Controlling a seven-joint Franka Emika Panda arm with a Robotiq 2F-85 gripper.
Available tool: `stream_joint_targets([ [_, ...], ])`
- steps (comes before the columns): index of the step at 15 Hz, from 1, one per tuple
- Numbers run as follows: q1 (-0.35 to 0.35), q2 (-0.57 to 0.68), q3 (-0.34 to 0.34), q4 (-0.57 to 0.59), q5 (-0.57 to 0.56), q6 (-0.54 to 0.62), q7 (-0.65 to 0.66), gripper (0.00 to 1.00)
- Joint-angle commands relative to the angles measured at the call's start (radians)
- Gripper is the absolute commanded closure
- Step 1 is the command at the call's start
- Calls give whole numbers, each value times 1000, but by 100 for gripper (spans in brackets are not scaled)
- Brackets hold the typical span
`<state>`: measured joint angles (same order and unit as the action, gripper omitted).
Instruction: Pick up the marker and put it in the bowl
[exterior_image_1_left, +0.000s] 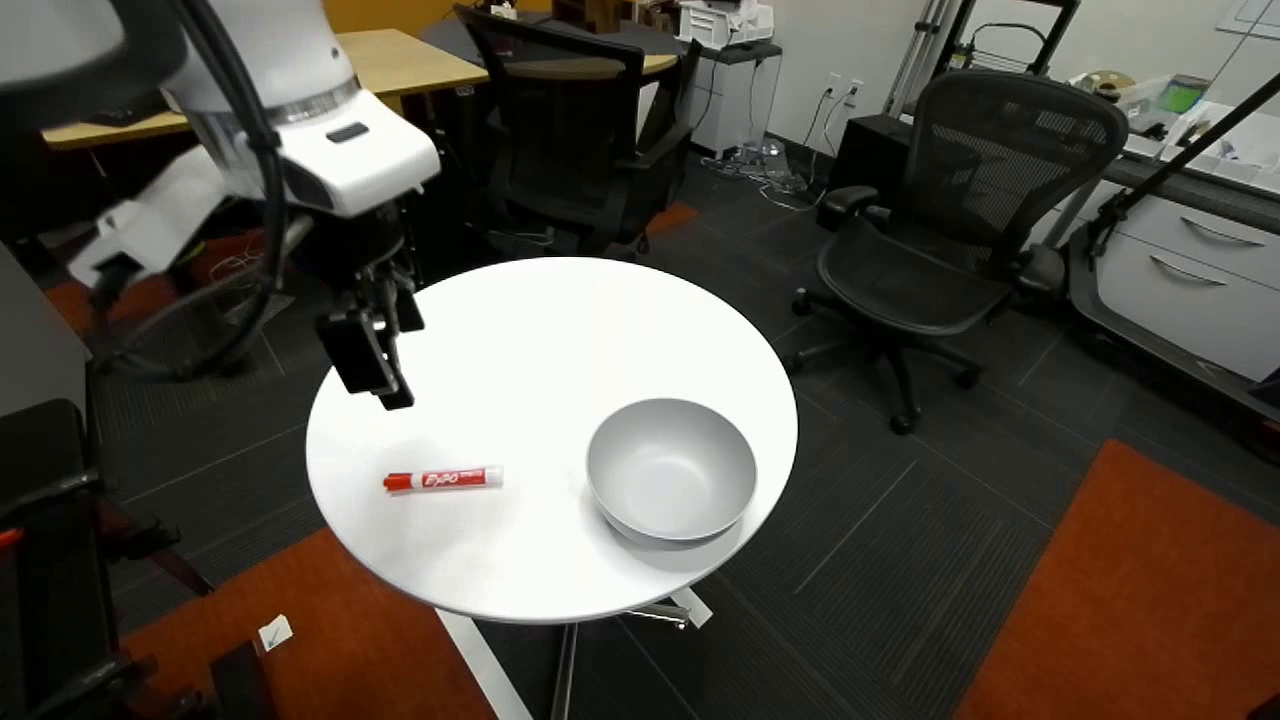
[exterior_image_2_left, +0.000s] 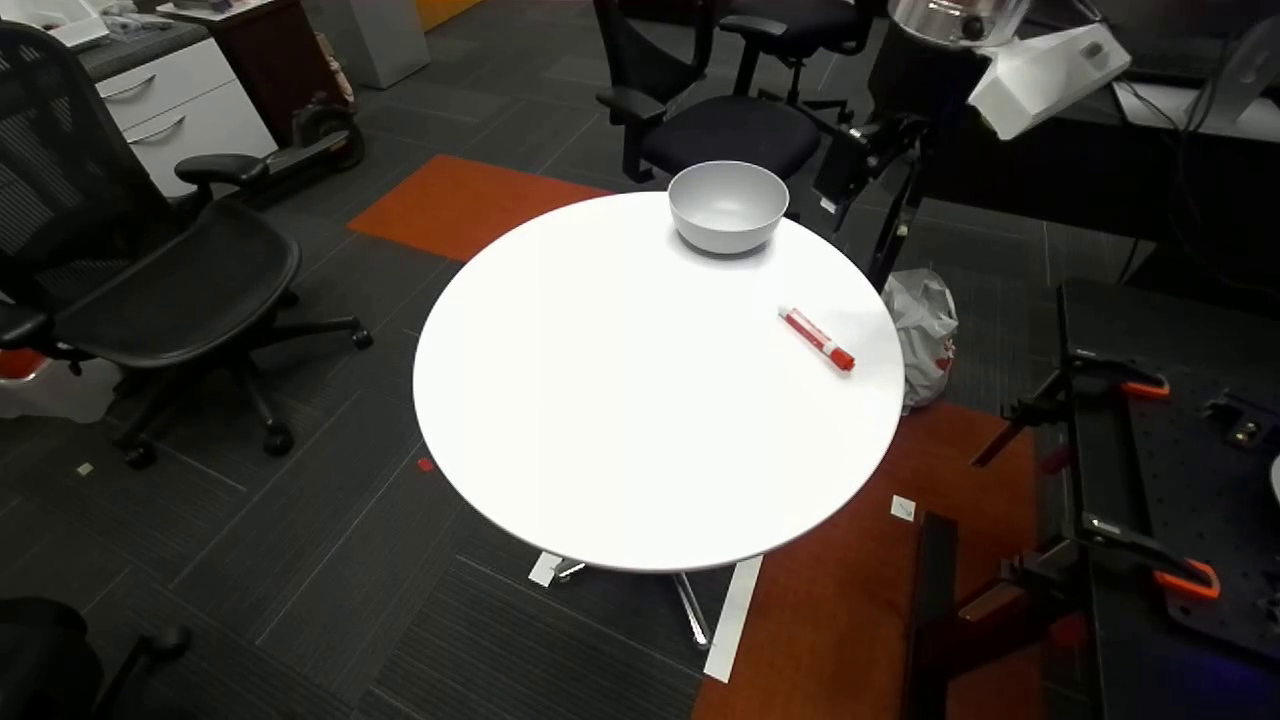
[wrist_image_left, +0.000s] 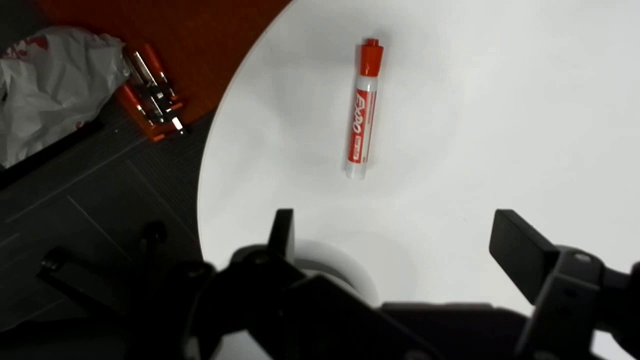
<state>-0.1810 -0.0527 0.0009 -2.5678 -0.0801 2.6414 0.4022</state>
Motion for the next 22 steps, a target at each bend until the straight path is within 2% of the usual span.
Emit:
stream_joint_targets([
  [1,29,137,-39,57,17,48,32,0],
  [12,109,437,-116,205,141,101,21,0],
  [22,130,550,-117,277,224,91,0,0],
])
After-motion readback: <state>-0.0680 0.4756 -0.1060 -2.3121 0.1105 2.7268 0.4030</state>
